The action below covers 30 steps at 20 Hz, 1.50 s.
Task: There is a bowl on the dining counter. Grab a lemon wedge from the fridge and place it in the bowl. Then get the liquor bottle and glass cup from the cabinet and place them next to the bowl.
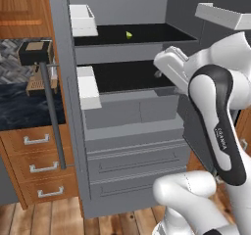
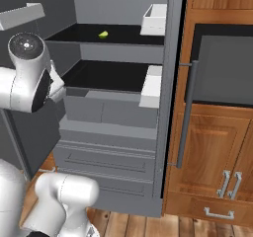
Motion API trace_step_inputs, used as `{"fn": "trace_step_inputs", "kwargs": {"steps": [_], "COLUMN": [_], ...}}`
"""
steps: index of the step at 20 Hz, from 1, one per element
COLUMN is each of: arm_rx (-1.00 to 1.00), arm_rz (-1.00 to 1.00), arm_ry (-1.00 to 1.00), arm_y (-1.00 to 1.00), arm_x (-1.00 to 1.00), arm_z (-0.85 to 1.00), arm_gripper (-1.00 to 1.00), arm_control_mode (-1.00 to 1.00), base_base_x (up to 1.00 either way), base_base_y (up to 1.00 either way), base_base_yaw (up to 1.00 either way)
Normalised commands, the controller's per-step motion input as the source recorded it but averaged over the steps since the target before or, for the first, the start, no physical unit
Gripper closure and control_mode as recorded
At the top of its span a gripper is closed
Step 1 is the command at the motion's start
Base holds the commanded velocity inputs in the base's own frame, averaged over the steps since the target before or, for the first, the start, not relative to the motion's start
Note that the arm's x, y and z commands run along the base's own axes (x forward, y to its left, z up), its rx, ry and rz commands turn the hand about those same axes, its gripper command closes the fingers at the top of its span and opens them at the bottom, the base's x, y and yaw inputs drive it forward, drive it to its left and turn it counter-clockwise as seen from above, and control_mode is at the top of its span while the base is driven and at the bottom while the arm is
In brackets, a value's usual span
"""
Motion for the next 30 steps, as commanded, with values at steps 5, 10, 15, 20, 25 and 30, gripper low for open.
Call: {"fn": "trace_step_inputs", "kwargs": {"steps": [5, 10, 15, 20, 25, 30], "arm_rx": [-0.35, -0.4, -0.35, -0.15, 0.0, 0.0], "arm_rz": [0.0, 0.04, 0.1, 0.03, 0.0, 0.0], "arm_ry": [-0.16, -0.2, -0.12, -0.05, 0.0, 0.02], "arm_y": [-0.44, -0.31, -0.26, -0.09, 0.0, 0.0], "arm_x": [-0.35, -0.34, -0.29, -0.22, 0.0, 0.07], "arm_z": [0.0, 0.0, 0.0, -0.02, 0.0, 0.0], "arm_gripper": [-1.0, -1.0, -1.0, -1.0, -1.0, -1.0], "arm_control_mode": [-1.0, -1.0, -1.0, -1.0, -1.0, -1.0], "base_base_x": [0.0, 0.0, 0.0, 0.0, 0.0, 0.0], "base_base_y": [0.0, 0.0, 0.0, 0.0, 0.0, 0.0], "base_base_yaw": [0.0, 0.0, 0.0, 0.0, 0.0, 0.0]}}
